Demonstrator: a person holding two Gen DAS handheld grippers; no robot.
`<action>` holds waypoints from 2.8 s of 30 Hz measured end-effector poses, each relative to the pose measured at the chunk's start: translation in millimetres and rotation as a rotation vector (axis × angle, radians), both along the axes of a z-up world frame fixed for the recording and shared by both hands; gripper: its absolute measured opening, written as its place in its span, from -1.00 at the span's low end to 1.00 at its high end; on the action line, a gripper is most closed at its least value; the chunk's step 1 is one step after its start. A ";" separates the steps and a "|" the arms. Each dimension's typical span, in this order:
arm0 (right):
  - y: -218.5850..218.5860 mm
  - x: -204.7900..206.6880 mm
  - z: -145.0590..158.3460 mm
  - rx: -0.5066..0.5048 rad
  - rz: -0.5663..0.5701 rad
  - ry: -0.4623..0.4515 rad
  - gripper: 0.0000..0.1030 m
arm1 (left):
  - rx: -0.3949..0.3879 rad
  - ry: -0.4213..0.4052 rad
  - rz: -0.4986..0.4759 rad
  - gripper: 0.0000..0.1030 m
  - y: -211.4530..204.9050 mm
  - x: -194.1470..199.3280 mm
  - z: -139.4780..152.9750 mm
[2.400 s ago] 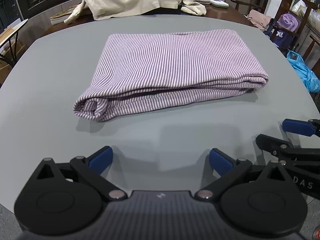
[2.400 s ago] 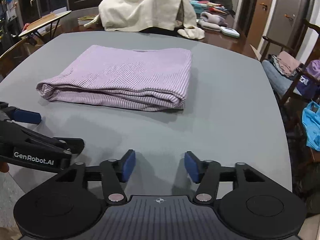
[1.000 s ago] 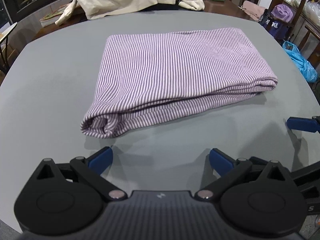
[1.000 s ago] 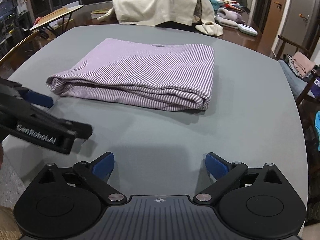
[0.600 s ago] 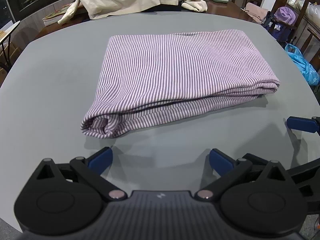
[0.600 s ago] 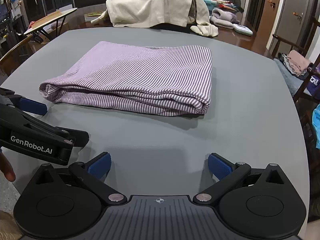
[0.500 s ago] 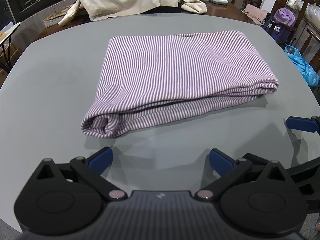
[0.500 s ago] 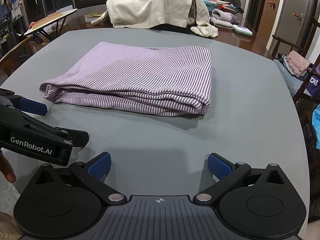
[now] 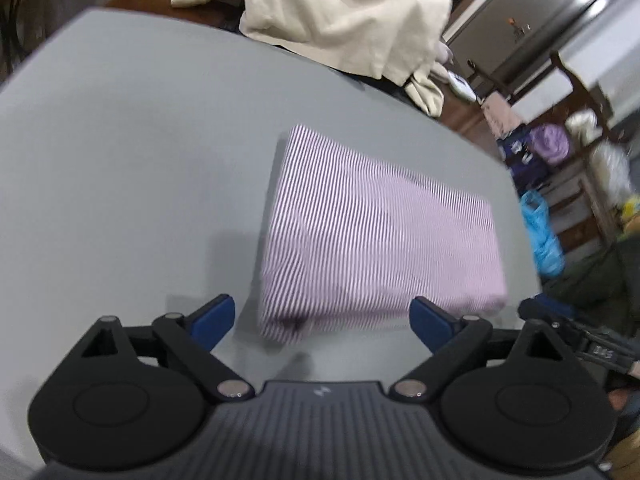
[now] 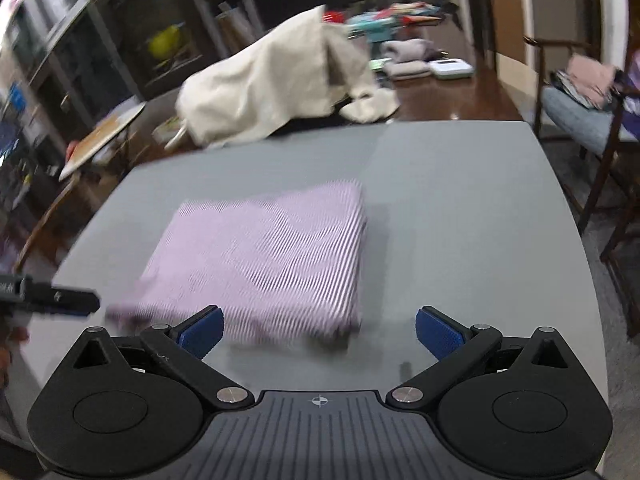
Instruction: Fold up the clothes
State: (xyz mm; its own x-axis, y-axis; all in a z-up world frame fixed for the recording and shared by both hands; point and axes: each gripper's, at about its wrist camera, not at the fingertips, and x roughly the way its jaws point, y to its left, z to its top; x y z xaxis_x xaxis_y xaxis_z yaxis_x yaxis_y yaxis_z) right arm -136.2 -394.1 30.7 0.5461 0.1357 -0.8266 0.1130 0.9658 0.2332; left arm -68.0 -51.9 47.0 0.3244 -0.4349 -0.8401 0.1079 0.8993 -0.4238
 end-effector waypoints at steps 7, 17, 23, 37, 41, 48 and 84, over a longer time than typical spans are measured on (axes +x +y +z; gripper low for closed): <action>-4.7 52.3 -18.9 -0.011 -0.052 0.105 0.97 | 0.106 0.067 -0.081 0.27 -24.8 42.5 -24.8; 14.6 65.7 -42.4 -0.058 0.010 0.198 -0.26 | 0.256 0.079 -0.122 -0.65 -54.7 45.4 -25.7; 38.4 72.8 -34.5 -0.193 0.113 0.138 -0.60 | 0.303 0.006 -0.065 -0.68 -54.6 56.8 -19.2; 74.6 196.9 -63.2 -0.270 0.123 0.104 -0.58 | 0.369 -0.049 -0.018 -0.52 -42.9 168.0 -31.9; 60.1 198.7 -64.5 -0.219 0.100 0.097 -0.42 | 0.355 -0.060 -0.019 0.02 -26.0 166.3 -33.3; 56.4 136.3 -36.8 -0.224 -0.010 -0.020 -0.34 | 0.330 -0.090 0.082 0.25 12.9 122.5 -23.6; 100.4 3.0 -62.9 -0.329 0.062 0.097 0.97 | 0.461 -0.151 0.061 1.00 -63.2 -34.9 -66.2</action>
